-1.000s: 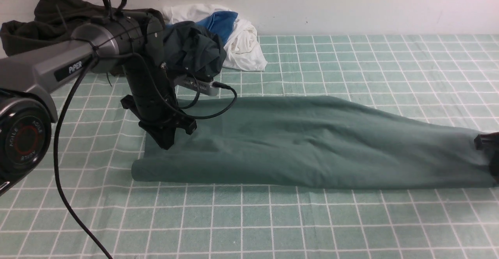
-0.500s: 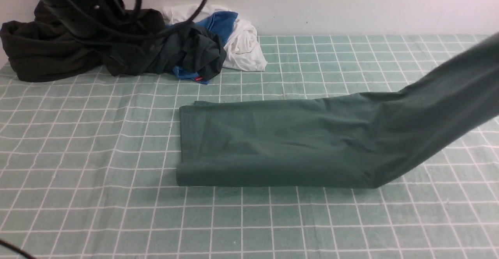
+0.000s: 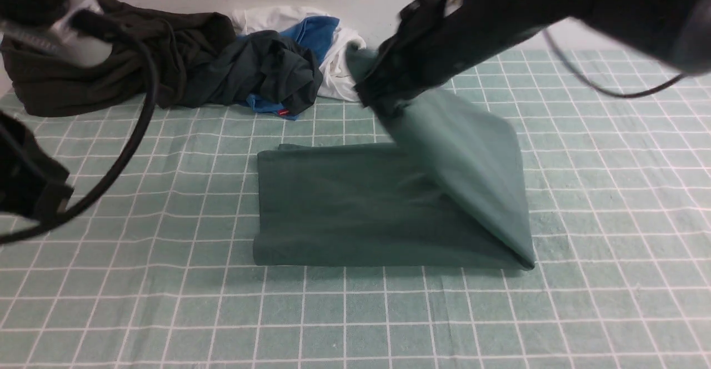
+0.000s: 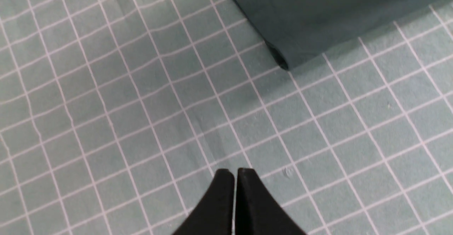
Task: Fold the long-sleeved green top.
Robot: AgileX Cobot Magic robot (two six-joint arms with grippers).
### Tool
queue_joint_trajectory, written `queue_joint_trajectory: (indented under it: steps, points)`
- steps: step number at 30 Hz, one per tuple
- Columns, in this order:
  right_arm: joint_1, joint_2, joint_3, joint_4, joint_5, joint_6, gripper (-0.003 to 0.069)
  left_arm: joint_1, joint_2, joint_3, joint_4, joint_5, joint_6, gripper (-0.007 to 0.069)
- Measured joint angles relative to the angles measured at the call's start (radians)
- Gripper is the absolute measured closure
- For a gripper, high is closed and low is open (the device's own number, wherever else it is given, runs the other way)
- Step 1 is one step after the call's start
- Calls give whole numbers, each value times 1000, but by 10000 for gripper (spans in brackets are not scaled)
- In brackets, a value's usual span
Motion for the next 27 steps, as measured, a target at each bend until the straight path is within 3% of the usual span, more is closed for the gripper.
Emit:
queue_joint_trajectory:
  steps: [4, 8, 9, 11, 14, 19, 27]
  points:
    - [79, 127, 0, 26, -94, -29, 583, 0, -102, 125, 0, -12, 0, 628]
    - [97, 145, 0, 34, -103, -53, 468, 0, -160, 203, 0, -12, 0, 628]
    - [96, 135, 0, 34, -100, -54, 375, 0, -195, 242, 0, -13, -2, 628]
    - [86, 114, 0, 32, -72, -52, 277, 0, -234, 275, 0, -13, -8, 628]
    - [63, 91, -4, 29, -11, -39, 187, 0, -312, 325, 0, -13, -21, 628]
    - [41, 134, -8, 8, 61, 24, 166, 0, -421, 399, 1, -22, -50, 628]
    - [106, 280, -7, -30, 107, 44, 193, 0, -526, 531, 1, -73, -126, 628]
